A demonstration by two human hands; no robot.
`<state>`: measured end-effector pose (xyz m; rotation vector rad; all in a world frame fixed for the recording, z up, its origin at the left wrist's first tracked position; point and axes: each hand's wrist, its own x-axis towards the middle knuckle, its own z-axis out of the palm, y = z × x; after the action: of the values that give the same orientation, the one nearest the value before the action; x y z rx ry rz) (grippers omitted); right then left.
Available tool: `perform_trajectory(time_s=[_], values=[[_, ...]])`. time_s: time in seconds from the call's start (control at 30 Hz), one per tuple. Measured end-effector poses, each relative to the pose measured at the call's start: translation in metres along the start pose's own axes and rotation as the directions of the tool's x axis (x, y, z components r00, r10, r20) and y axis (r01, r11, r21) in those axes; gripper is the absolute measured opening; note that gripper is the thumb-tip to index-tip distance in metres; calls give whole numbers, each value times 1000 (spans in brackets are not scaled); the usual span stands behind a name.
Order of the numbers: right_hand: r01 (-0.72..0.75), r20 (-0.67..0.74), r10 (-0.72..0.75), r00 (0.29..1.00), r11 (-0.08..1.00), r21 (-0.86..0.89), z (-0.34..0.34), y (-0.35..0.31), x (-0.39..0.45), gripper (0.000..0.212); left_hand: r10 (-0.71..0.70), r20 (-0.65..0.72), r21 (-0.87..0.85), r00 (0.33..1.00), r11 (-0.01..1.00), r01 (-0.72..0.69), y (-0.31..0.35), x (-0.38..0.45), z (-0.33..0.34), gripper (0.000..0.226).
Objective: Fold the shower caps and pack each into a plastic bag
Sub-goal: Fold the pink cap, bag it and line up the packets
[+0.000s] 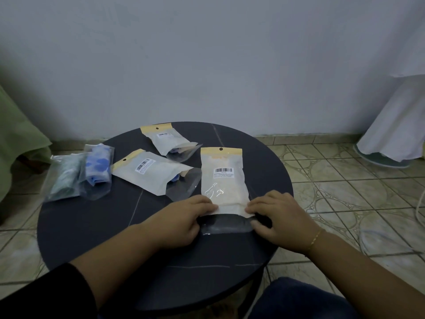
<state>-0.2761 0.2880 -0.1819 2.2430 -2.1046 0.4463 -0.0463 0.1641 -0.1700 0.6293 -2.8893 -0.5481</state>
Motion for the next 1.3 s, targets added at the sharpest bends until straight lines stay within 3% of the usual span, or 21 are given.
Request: perform_trajectory(time_s=[0.23, 0.33, 0.5, 0.7, 0.8, 0.93, 1.17, 1.3], values=[[-67, -87, 72, 994, 996, 52, 7, 10, -5, 43, -127, 38, -173, 991, 976, 132, 2, 8, 0, 69], [-78, -112, 81, 990, 997, 31, 5, 6, -5, 31, -194, 52, -273, 980, 941, 201, 1, 12, 0, 73], [-170, -109, 180, 978, 981, 94, 2, 1, 2, 19, -204, 34, -278, 978, 939, 205, 0, 15, -1, 69], [-389, 2, 411, 912, 863, 323, 1, 1, 15, 17, -331, -133, -358, 934, 895, 266, 3, 22, 6, 52], [-487, 15, 533, 846, 761, 429, 3, -1, 22, 16, -440, -245, -424, 864, 850, 313, 7, 31, 12, 44], [-602, 56, 665, 745, 634, 486, -1, -6, 33, 24, -560, -280, -486, 780, 783, 387, 11, 41, 15, 48], [-696, 138, 746, 651, 514, 501, -7, -8, 45, 21, -646, -304, -464, 700, 742, 483, 14, 53, 18, 48], [-726, 106, 762, 639, 552, 409, -7, -13, 49, 17, -589, -329, -256, 738, 808, 531, 16, 54, 19, 48]])
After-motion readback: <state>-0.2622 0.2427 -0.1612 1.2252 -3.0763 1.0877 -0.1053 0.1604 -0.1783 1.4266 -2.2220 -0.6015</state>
